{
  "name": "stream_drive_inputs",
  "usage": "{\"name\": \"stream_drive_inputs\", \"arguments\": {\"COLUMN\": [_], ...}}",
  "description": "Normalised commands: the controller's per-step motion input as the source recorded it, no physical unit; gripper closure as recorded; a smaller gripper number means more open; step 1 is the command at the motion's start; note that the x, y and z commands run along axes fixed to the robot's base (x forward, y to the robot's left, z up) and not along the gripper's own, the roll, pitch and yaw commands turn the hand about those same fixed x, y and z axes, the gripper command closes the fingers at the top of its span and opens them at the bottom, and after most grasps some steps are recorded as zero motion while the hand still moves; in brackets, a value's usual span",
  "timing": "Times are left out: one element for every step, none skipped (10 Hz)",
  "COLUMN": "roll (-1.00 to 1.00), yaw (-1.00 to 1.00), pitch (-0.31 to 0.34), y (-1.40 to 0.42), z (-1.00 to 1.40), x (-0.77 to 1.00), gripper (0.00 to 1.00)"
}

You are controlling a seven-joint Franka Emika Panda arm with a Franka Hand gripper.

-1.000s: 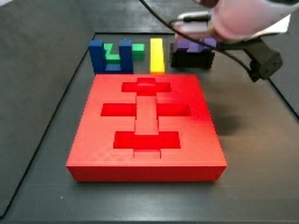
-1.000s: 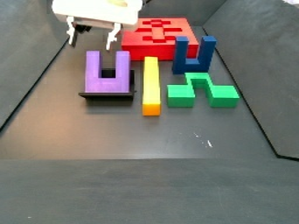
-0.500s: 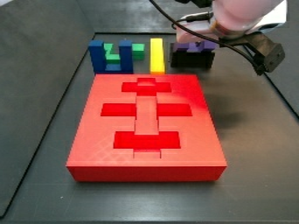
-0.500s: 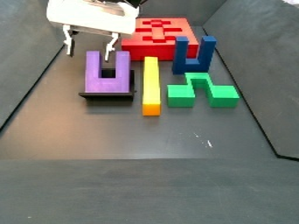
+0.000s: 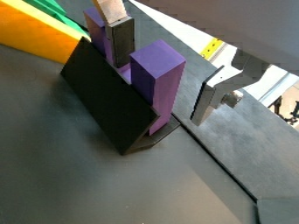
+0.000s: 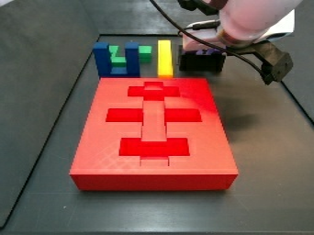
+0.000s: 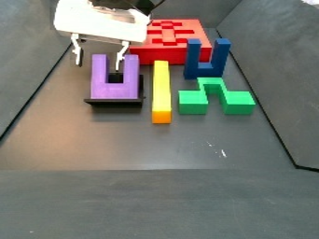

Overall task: Pick up the purple object. Move up. Place the purple object on the fixture. Regrasp the purple object. Move to above the board. Insert the purple object.
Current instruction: Regrasp the purple object.

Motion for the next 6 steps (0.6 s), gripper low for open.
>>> {"name": "stream_drive_inputs", "arguments": {"roll": [0.0, 0.0, 0.0, 0.0, 0.0, 0.0], "yaw": [0.0, 0.0, 0.0, 0.0, 0.0, 0.0], "pitch": [0.0, 0.0, 0.0, 0.0, 0.0, 0.0], "y": [0.0, 0.0, 0.0, 0.0, 0.0, 0.0], "z": [0.0, 0.0, 0.0, 0.0, 0.0, 0.0], "x": [0.0, 0.0, 0.0, 0.0, 0.0, 0.0], "gripper": [0.0, 1.0, 1.0, 1.0, 1.0, 1.0]}}
